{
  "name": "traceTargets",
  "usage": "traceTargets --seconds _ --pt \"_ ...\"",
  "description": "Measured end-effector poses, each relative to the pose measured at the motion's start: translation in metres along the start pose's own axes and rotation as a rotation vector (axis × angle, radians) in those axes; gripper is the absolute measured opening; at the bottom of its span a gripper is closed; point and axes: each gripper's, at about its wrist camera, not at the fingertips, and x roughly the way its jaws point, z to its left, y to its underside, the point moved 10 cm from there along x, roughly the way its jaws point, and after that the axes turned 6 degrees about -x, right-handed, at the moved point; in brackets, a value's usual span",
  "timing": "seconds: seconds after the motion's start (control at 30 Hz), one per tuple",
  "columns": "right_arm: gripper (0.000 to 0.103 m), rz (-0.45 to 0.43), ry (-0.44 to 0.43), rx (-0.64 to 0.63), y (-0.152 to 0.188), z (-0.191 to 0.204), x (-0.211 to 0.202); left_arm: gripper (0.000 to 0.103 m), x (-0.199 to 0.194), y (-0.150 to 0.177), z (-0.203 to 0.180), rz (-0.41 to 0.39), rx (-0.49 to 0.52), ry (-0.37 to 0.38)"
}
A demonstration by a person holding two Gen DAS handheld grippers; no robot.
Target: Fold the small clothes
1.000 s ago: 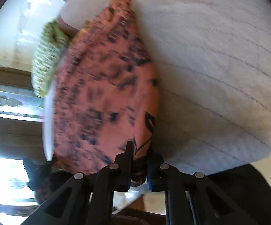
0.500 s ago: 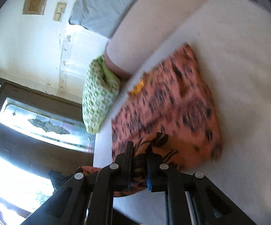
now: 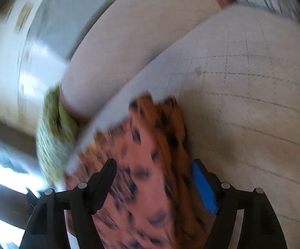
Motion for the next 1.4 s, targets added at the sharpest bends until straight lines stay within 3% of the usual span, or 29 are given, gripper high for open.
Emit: traceTargets --seconds 0.1,0.2,0.27,0.3,0.33,0.37,0.43,0.5,0.6,0.77,0.87,1.0,1.07,1.1,1.13,1.17,1.2,1.23,1.3,1.4 --pt "0.077 0.014 0.037 -0.095 0.014 0.003 -0.014 0.075 -0.023 0.031 0.004 0.028 0.064 0.033" --pt "0.077 0.082 0.063 -0.128 0.029 -0.005 -0.006 0.076 -0.023 0.066 -0.002 0.115 0.102 0.069" --pt "0.077 0.138 0.048 -0.136 0.040 -0.001 0.006 0.076 -0.010 0.085 -0.009 0.174 0.153 0.054" --pt "0.069 0.137 0.045 -0.154 0.040 0.005 0.009 0.074 0.000 0.093 -0.010 0.193 0.173 0.022" --pt "0.049 0.132 0.041 -0.168 0.038 0.013 0.012 0.065 0.005 0.093 -0.010 0.175 0.195 -0.015" --pt "0.042 0.148 0.062 -0.170 0.039 0.014 0.017 0.056 0.007 0.092 -0.011 0.140 0.232 -0.072" --pt "0.029 0.173 0.128 -0.164 0.041 0.011 0.028 0.022 0.009 0.090 -0.016 0.147 0.222 -0.080" --pt "0.019 0.184 0.130 -0.140 0.040 0.013 0.031 0.014 0.007 0.086 -0.020 0.184 0.165 -0.061" --pt "0.014 0.173 0.099 -0.125 0.032 0.025 0.015 0.014 -0.015 0.074 -0.032 0.139 0.157 -0.066" --pt "0.014 0.047 0.004 -0.106 0.013 0.075 -0.043 0.013 -0.094 0.071 -0.064 0.037 0.167 0.024" --pt "0.014 0.026 -0.016 -0.146 0.028 0.102 -0.085 0.013 -0.154 0.097 -0.064 -0.005 0.199 0.043" --pt "0.014 0.085 -0.015 -0.121 0.089 0.087 -0.131 0.016 -0.185 0.160 -0.028 0.038 0.163 0.038" --pt "0.019 0.155 0.019 -0.130 0.133 0.066 -0.135 0.021 -0.171 0.199 0.003 0.061 0.144 0.000" --pt "0.023 0.212 0.042 -0.126 0.162 0.049 -0.127 0.029 -0.157 0.214 0.020 0.092 0.132 -0.043" --pt "0.039 0.273 0.076 -0.090 0.187 0.028 -0.118 0.030 -0.141 0.230 0.044 0.145 0.105 -0.120" --pt "0.043 0.302 0.125 -0.062 0.202 0.009 -0.113 0.032 -0.136 0.235 0.058 0.161 0.058 -0.120" --pt "0.047 0.262 0.119 -0.044 0.206 0.001 -0.116 0.036 -0.141 0.231 0.061 0.138 0.016 -0.087" --pt "0.063 0.225 0.114 -0.027 0.202 -0.002 -0.124 0.045 -0.149 0.225 0.066 0.122 -0.016 -0.108" --pt "0.063 0.136 0.162 -0.015 0.186 -0.005 -0.148 0.053 -0.167 0.209 0.065 0.066 -0.048 -0.105" --pt "0.063 0.052 0.136 -0.049 0.157 0.010 -0.171 0.057 -0.188 0.197 0.039 0.005 0.002 -0.057"
